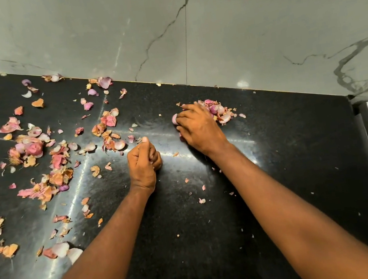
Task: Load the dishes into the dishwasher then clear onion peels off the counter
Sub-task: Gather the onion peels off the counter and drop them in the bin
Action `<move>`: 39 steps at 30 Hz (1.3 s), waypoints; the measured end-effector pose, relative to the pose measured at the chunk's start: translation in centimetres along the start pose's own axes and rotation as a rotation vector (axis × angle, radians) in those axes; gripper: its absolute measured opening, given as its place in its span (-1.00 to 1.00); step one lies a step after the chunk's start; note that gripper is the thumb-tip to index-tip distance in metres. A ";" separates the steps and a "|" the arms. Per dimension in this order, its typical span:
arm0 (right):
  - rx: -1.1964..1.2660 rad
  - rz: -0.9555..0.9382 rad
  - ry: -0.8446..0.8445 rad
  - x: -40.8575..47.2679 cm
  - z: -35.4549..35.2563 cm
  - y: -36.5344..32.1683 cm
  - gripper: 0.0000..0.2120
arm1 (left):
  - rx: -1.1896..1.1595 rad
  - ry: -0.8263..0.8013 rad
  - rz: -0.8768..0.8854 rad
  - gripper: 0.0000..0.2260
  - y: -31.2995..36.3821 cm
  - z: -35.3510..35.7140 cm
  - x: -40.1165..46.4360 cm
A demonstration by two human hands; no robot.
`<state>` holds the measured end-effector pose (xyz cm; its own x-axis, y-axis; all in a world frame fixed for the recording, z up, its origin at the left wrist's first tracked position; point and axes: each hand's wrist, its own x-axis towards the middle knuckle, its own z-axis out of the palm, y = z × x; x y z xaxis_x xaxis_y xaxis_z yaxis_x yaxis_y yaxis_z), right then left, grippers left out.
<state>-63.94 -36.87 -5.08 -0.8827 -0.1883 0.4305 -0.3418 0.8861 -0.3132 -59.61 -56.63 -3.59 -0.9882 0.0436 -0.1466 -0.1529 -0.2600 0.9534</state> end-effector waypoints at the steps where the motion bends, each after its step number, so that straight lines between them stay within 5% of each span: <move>1: 0.048 0.012 0.058 -0.5 -0.8 0.3 -0.82 | -0.004 -0.002 0.000 -0.58 0.0 0.0 0.0; 6: 0.257 0.512 0.376 -1.8 -4.5 2.0 -0.82 | 0.006 -0.012 0.000 -0.57 -0.2 -0.1 0.1; 10: 0.109 0.831 0.046 -1.4 -3.4 3.9 -0.39 | 0.008 -0.014 -0.003 -0.57 -0.1 -0.1 0.2; 18: 0.168 0.426 -0.171 2.3 -0.1 -0.9 -0.22 | -0.002 -0.011 -0.011 -0.56 -0.2 -0.1 0.3; 23: -0.020 0.061 -0.135 1.7 1.3 -1.6 -0.53 | -0.010 0.002 -0.013 -0.57 -0.2 0.0 0.2; 29: -0.117 0.058 -0.039 0.8 0.7 0.2 -0.79 | 0.016 0.007 -0.007 -0.56 -0.2 -0.1 0.6; 33: -0.136 0.173 0.002 -2.0 -0.7 0.6 -0.76 | 0.014 0.012 -0.002 -0.55 -0.3 0.0 0.8; 39: 0.077 0.265 -0.031 -7.2 -2.5 -1.8 -0.90 | 0.011 0.010 0.013 -0.55 -0.6 0.1 0.7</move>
<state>-56.21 -36.01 -5.47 -0.9536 0.0316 0.2995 -0.1204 0.8716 -0.4752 -60.21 -56.34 -4.19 -0.9902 0.0308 -0.1362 -0.1396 -0.2502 0.9581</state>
